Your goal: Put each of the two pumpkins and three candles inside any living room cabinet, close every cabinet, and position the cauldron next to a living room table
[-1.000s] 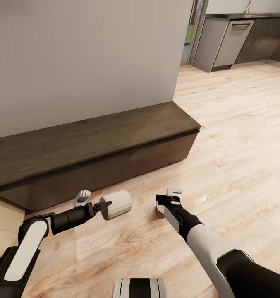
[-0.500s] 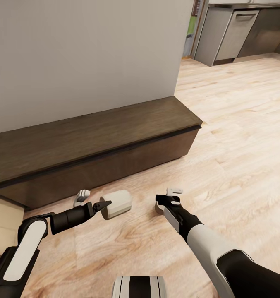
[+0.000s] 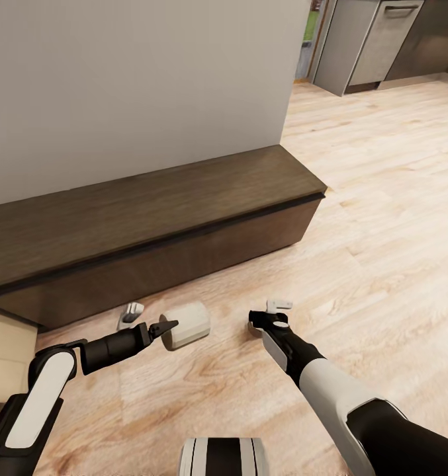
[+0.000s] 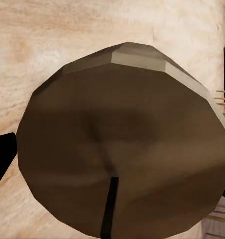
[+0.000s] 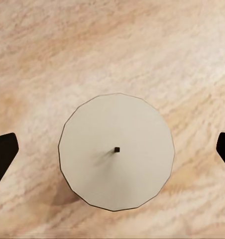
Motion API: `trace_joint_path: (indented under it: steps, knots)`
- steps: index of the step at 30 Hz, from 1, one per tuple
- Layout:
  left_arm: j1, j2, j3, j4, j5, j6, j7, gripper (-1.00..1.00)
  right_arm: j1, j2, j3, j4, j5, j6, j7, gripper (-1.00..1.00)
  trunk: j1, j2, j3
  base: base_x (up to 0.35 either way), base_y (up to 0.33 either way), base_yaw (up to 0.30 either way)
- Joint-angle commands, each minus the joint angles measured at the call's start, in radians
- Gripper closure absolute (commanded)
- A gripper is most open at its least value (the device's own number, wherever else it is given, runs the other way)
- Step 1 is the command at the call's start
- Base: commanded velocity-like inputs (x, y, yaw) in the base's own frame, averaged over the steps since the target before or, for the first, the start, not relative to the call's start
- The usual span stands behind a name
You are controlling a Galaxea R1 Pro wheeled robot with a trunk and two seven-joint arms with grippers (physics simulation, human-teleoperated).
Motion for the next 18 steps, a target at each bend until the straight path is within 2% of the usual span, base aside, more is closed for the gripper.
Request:
trace_joint_path:
  steps: [1, 11, 14, 18]
  knots:
    - [-0.001, 0.0, 0.001, 0.0, -0.006, 0.005, -0.01, 1.0, 0.0, -0.001, 0.009, -0.002, -0.005, 0.006, -0.008, -1.0, 0.0, 0.0, -0.001, 0.0, 0.0, 0.0]
    - [-0.001, 0.0, 0.002, -0.001, -0.006, 0.005, -0.011, 1.0, 0.0, -0.001, 0.009, -0.002, -0.004, 0.006, -0.008, -1.0, 0.001, -0.001, -0.012, 0.0, 0.0, 0.0]
    - [-0.001, 0.0, 0.003, -0.001, -0.006, 0.005, -0.011, 1.0, 0.0, -0.001, 0.009, -0.002, -0.004, 0.006, -0.008, -1.0, 0.002, -0.002, -0.024, 0.0, 0.0, 0.0]
    - [-0.001, 0.002, 0.003, -0.001, -0.006, 0.005, -0.012, 1.0, 0.0, -0.001, 0.009, -0.002, -0.004, 0.006, -0.008, -1.0, 0.002, -0.002, -0.024, 0.0, 0.0, 0.0]
